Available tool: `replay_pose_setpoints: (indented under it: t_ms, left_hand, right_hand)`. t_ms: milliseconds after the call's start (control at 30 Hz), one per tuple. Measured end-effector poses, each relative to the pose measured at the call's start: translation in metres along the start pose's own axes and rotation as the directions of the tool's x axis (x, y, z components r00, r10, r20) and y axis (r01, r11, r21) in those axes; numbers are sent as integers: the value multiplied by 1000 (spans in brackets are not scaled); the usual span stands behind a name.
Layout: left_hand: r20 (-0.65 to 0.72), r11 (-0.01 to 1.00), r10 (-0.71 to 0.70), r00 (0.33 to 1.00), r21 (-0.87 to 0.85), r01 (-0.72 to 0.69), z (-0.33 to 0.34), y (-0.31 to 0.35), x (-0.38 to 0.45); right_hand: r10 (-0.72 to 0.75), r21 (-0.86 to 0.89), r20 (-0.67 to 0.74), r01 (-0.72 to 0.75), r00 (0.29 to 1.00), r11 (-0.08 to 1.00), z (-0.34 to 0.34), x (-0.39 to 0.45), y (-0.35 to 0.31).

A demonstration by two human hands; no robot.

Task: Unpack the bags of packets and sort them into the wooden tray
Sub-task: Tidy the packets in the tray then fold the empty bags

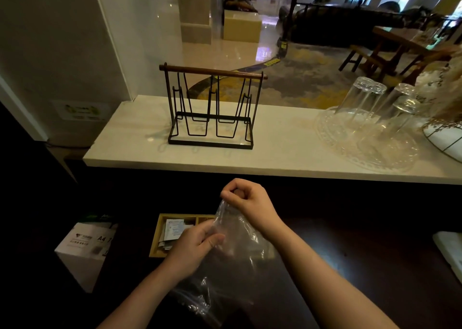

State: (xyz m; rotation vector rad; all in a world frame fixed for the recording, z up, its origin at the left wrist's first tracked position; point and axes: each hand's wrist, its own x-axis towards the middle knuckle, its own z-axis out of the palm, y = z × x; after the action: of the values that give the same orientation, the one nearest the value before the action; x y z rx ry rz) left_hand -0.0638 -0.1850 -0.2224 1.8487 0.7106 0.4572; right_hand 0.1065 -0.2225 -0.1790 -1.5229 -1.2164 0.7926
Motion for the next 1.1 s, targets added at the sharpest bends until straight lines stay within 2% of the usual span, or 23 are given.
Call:
replay_pose_setpoints:
  t_ms: [67,133,200,267,300,367,500,600,700,833,967,1033,1100]
  left_hand:
    - [3,999,-21,1000,-43,21,-2,1,-1]
    - [-38,995,-38,999,-90,34,-8,-4,-3]
    - [-89,992,-57,994,-120,46,-14,-9,-4]
    - [-132,987,-90,987,-147,71,-18,-10,-3]
    - [-131,984,-100,986,-162,78,-18,-9,-3]
    - [-145,985,-102,984,-150,80,-17,-7,-2]
    - [-289,973,-145,946,-214,84,-12,-12,3]
    - [-334,974,-128,934,-218,56,-11,-9,7]
    - [-339,979,-101,935,-200,33,-12,-7,7]
    - [-380,982,-81,921,-187,9,-8,-8,7]
    - [-372,980,-82,925,-199,8,-3,-5,6]
    - [-364,974,-96,926,-228,11,-3,-4,7]
    - [-363,968,-107,926,-249,14,-4,-4,8]
  right_hand:
    - [104,103,-14,-102,995,990,-5,2,-1]
    - [234,106,82,-241,969,965,-17,2,2]
    - [297,-53,207,-292,932,955,-32,-2,9]
    - [312,-185,243,-272,918,944,-42,-9,16]
    - [305,-173,229,-270,924,947,-46,-13,19]
    - [281,-37,169,-279,944,959,-49,-19,22]
    - [303,266,-37,-283,952,921,-41,-27,25]
    - [268,464,-34,-223,963,857,-33,-36,24]
    - [213,436,-4,-190,977,880,-30,-41,21]
    - [177,359,-79,-137,981,923,-31,-42,16]
    - [202,203,-30,-192,979,960,-27,-43,19]
    - [252,201,-24,-242,968,949,-28,-44,20]
    - [287,296,-22,-268,958,917,-31,-44,20]
